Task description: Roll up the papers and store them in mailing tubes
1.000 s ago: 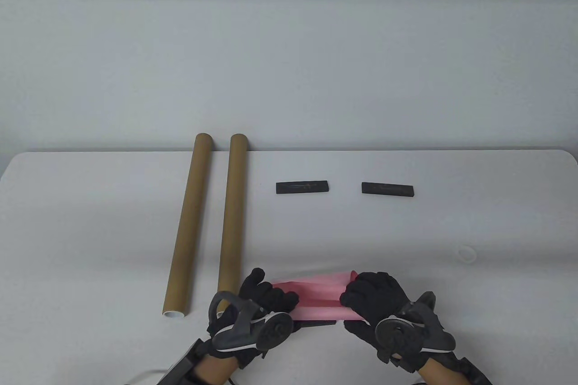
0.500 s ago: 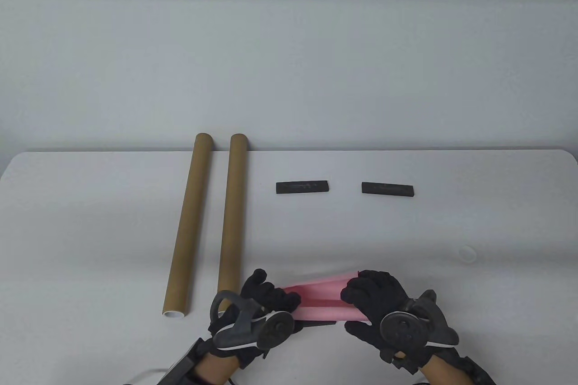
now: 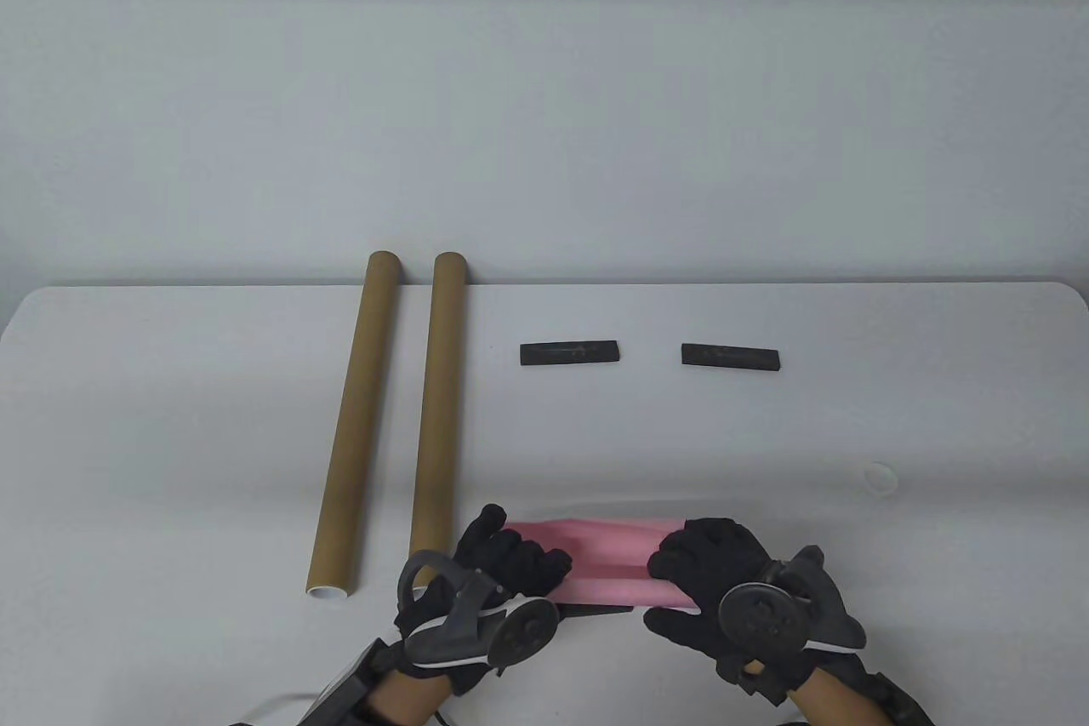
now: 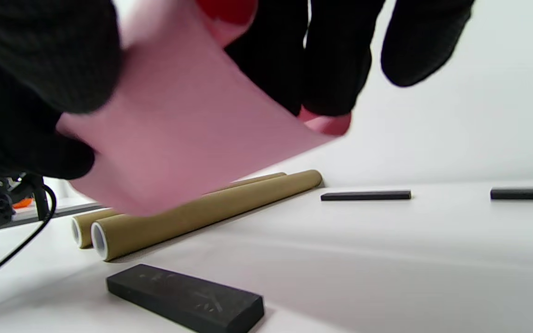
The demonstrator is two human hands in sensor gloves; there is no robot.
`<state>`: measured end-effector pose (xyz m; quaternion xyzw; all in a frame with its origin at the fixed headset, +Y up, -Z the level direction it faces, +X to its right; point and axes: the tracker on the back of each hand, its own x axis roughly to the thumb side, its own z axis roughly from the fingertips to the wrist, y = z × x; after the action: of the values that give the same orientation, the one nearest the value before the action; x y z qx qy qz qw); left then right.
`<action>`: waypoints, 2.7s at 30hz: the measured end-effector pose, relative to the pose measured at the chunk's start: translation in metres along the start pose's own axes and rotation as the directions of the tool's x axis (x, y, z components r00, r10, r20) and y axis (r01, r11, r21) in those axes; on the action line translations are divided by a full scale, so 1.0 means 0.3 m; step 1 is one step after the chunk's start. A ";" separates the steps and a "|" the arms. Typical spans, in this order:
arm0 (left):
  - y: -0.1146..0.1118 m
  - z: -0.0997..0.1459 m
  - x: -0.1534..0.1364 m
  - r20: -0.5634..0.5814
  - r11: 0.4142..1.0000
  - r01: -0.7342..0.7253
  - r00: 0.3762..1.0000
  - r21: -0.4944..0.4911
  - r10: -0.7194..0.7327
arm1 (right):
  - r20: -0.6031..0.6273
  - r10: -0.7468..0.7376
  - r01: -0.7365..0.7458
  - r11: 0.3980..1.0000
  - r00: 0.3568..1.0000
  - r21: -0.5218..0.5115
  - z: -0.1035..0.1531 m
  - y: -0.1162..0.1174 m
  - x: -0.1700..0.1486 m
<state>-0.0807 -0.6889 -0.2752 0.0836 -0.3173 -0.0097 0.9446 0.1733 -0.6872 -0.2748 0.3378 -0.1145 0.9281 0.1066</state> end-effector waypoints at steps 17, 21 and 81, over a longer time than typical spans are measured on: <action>0.023 0.008 -0.008 -0.014 0.999 0.011 1.000 0.043 -0.010 | -0.017 0.037 -0.037 0.999 0.999 0.011 -0.003 0.017 -0.002; 0.027 0.010 -0.005 -0.023 0.997 0.038 0.999 0.066 -0.036 | -0.020 0.017 -0.018 0.999 1.000 -0.035 -0.003 0.004 0.003; 0.039 0.007 -0.004 -0.010 0.995 0.053 0.999 0.080 -0.052 | 0.033 -0.026 0.026 1.000 0.999 -0.006 0.004 -0.009 0.005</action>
<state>-0.0833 -0.6776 -0.2725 0.1299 -0.3114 -0.0213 0.9411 0.1736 -0.6848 -0.2726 0.3540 -0.1146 0.9207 0.1179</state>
